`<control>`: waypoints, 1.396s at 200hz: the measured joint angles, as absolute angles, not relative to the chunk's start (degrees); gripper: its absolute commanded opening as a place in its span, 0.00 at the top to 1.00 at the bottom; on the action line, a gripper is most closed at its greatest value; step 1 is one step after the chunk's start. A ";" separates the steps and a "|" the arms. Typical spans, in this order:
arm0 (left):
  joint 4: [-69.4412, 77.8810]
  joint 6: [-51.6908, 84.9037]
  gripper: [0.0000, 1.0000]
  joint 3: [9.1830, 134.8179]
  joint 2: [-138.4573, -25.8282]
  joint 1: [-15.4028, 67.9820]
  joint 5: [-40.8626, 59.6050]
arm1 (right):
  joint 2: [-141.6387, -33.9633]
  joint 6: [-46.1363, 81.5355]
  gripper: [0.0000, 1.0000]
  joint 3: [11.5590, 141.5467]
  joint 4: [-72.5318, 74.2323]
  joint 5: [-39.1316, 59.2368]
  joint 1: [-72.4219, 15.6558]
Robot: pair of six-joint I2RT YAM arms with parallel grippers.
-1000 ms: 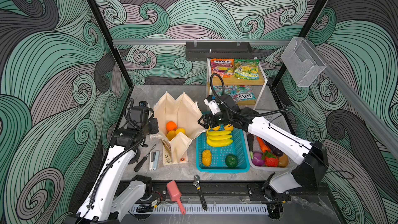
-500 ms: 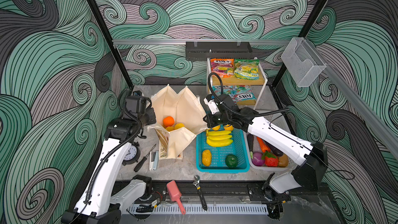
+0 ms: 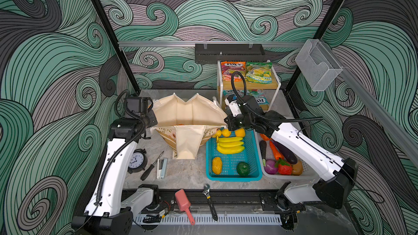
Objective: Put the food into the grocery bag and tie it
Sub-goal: 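Raise the right gripper out of the bag toward the candy shelf, then grasp the orange Fox's Fruits candy bag on the shelf with the right gripper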
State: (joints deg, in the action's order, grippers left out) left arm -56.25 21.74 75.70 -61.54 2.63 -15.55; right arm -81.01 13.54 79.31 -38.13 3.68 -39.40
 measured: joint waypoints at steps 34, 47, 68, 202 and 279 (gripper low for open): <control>-54.33 21.85 1.00 72.84 -60.82 1.91 -12.36 | -81.36 14.20 1.00 79.61 -38.37 5.13 -39.13; -53.17 21.45 1.00 71.22 -60.10 1.37 -10.00 | -82.28 14.83 0.95 80.38 -38.33 6.17 -39.24; -51.03 20.71 1.00 68.23 -58.48 0.75 -6.17 | -84.95 15.77 0.82 82.41 -38.20 7.94 -40.25; -46.61 17.54 1.00 61.67 -56.77 0.38 3.36 | -87.94 13.87 0.00 111.02 -41.65 5.98 -30.48; -45.76 17.12 1.00 61.25 -56.77 0.36 4.89 | -93.43 15.53 0.13 117.21 -43.68 4.91 -22.06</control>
